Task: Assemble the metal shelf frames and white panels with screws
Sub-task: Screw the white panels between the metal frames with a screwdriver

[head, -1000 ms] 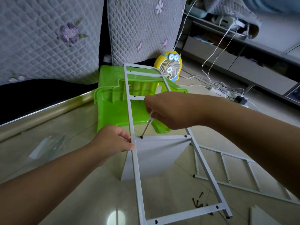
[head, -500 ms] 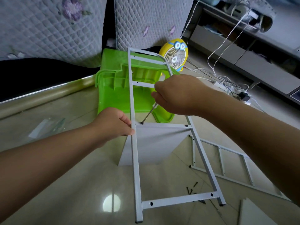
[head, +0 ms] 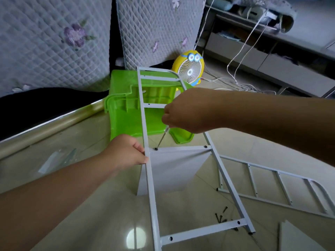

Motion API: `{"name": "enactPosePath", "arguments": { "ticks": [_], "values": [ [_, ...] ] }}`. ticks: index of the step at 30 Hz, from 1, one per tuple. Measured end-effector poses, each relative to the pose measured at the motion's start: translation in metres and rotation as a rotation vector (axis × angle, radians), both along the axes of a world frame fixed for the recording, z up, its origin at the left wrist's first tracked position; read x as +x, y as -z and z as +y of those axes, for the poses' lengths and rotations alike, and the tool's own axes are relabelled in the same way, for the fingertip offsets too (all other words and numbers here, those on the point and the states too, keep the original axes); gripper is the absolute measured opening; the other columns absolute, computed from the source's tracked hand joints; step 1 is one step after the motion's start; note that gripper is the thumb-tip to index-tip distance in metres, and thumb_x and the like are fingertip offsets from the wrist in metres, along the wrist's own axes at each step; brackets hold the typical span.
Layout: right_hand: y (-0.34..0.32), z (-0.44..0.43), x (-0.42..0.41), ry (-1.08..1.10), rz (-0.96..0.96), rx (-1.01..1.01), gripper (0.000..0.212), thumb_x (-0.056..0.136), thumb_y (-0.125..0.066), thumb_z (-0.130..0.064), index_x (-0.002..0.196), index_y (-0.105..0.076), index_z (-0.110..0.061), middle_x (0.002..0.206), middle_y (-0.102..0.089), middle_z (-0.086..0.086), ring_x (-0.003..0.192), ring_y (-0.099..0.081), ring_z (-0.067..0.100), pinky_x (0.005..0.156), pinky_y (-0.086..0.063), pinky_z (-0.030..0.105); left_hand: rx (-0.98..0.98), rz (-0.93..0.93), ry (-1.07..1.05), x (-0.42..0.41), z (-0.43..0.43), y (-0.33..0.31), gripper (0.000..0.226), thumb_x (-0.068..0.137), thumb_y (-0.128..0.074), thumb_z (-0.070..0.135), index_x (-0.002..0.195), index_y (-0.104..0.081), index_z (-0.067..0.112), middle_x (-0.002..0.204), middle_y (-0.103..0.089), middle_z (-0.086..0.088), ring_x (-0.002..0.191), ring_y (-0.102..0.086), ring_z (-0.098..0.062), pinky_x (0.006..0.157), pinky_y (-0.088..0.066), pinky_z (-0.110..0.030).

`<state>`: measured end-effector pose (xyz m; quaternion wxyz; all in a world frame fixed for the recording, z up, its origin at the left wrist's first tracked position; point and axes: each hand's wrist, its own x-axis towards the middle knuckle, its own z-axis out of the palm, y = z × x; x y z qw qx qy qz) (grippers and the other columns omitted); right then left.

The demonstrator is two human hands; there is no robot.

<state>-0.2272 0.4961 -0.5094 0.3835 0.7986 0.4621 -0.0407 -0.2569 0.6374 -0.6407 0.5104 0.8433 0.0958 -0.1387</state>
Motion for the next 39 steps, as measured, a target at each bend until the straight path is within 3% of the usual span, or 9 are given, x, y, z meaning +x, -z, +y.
{"name": "enactPosePath", "arguments": {
  "ticks": [4,9,12,16,20,26,32,35,39],
  "values": [
    [-0.002,0.012,0.007,0.132,0.033,0.042,0.026,0.098,-0.038,-0.022,0.106,-0.055,-0.005,0.084,-0.055,0.013,0.077,-0.046,0.025,0.058,-0.033,0.027,-0.094,0.028,-0.025,0.000,0.000,0.002,0.018,0.069,-0.073,-0.009,0.070,-0.061,0.004,0.066,-0.061,-0.010,0.055,-0.055,-0.015,0.040,-0.044,-0.009],
    [-0.006,0.043,0.029,0.775,0.415,0.178,0.032,0.094,-0.039,-0.009,0.064,-0.046,-0.004,0.050,-0.037,0.003,0.027,-0.029,0.010,0.031,-0.023,0.005,-0.121,0.075,-0.016,0.002,0.000,0.002,0.018,0.066,-0.073,-0.013,0.067,-0.060,0.000,0.061,-0.061,-0.011,0.041,-0.058,-0.010,0.043,-0.047,-0.016],
    [-0.005,0.058,0.022,0.718,0.415,0.135,0.033,0.095,-0.036,-0.004,0.062,-0.044,0.000,0.057,-0.042,0.007,0.030,-0.037,0.009,0.030,-0.026,0.008,-0.185,0.113,-0.010,0.000,-0.001,0.000,0.019,0.066,-0.070,-0.019,0.068,-0.057,-0.005,0.060,-0.059,-0.014,0.033,-0.056,-0.006,0.037,-0.045,-0.012],
    [-0.001,0.043,0.000,0.370,0.126,0.082,0.027,0.094,-0.036,-0.009,0.106,-0.058,0.002,0.093,-0.050,0.009,0.077,-0.047,0.022,0.067,-0.040,0.028,-0.207,0.106,-0.036,-0.001,-0.002,0.000,0.022,0.066,-0.069,-0.020,0.066,-0.055,-0.004,0.060,-0.058,-0.015,0.036,-0.057,-0.009,0.039,-0.048,-0.015],
    [0.008,0.001,-0.014,0.107,0.024,0.003,0.028,0.098,-0.032,-0.018,0.118,-0.049,-0.008,0.118,-0.048,0.012,0.102,-0.053,0.030,0.055,-0.032,0.031,-0.191,0.077,-0.044,0.000,-0.001,0.003,0.019,0.065,-0.071,-0.017,0.069,-0.058,-0.003,0.070,-0.062,-0.019,0.055,-0.060,-0.020,0.046,-0.052,-0.018],
    [0.015,-0.006,-0.019,0.070,-0.011,-0.128,0.021,0.093,-0.036,-0.005,0.108,-0.052,-0.007,0.073,-0.049,0.010,0.072,-0.051,0.030,0.044,-0.024,0.022,-0.214,0.104,-0.036,0.003,0.000,0.000,0.020,0.067,-0.068,-0.019,0.064,-0.060,-0.001,0.068,-0.064,-0.017,0.039,-0.060,-0.009,0.041,-0.049,-0.013],
    [0.008,0.040,0.003,0.249,0.113,-0.196,0.025,0.098,-0.041,-0.022,0.103,-0.060,-0.006,0.080,-0.050,0.001,0.076,-0.049,0.019,0.067,-0.039,0.027,-0.308,0.143,-0.084,0.001,-0.002,-0.002,0.029,0.069,-0.063,-0.025,0.068,-0.050,0.001,0.070,-0.058,-0.015,0.032,-0.056,-0.007,0.036,-0.045,-0.012],
    [0.009,0.055,0.022,0.462,0.242,-0.261,0.035,0.098,-0.042,-0.028,0.066,-0.051,-0.015,0.064,-0.050,-0.006,0.054,-0.047,0.009,0.053,-0.035,0.020,-0.334,0.143,-0.095,-0.001,-0.003,-0.003,0.028,0.070,-0.062,-0.025,0.067,-0.051,0.001,0.067,-0.058,-0.013,0.032,-0.056,-0.006,0.036,-0.045,-0.011],
    [0.008,0.058,0.031,0.574,0.281,-0.271,0.034,0.098,-0.041,-0.030,0.068,-0.052,-0.018,0.066,-0.049,-0.008,0.053,-0.045,0.005,0.049,-0.033,0.017,-0.347,0.143,-0.101,-0.001,-0.002,0.003,0.022,0.071,-0.064,-0.022,0.072,-0.055,-0.002,0.068,-0.059,-0.012,0.032,-0.056,-0.005,0.036,-0.043,-0.010]
  ]
}}
